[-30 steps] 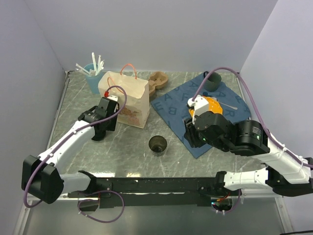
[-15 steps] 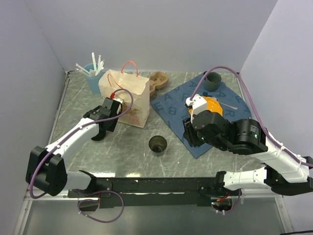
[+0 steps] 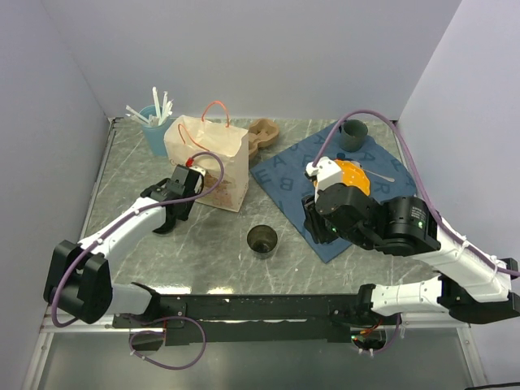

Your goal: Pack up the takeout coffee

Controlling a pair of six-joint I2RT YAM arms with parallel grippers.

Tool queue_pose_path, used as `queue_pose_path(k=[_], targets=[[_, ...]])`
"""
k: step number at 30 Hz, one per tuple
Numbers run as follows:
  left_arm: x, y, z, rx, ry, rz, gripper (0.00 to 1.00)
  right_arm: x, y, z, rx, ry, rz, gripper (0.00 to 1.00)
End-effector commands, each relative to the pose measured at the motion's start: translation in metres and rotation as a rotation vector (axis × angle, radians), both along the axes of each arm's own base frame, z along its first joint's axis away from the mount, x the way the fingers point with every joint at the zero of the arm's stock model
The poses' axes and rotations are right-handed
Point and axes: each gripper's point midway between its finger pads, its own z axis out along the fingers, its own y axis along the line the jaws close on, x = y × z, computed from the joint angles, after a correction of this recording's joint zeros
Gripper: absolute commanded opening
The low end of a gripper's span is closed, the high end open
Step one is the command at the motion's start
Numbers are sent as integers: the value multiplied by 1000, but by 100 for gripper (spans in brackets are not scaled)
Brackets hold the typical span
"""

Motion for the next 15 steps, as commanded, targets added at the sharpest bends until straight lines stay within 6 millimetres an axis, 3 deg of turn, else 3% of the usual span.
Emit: queue_pose_path(k=[1, 15], targets=[[9, 1, 7, 10, -45, -4, 39, 5, 0, 12, 16, -30, -16, 39], [13, 7, 14, 47, -53, 8, 13, 9, 2, 14, -5, -50, -13, 39]])
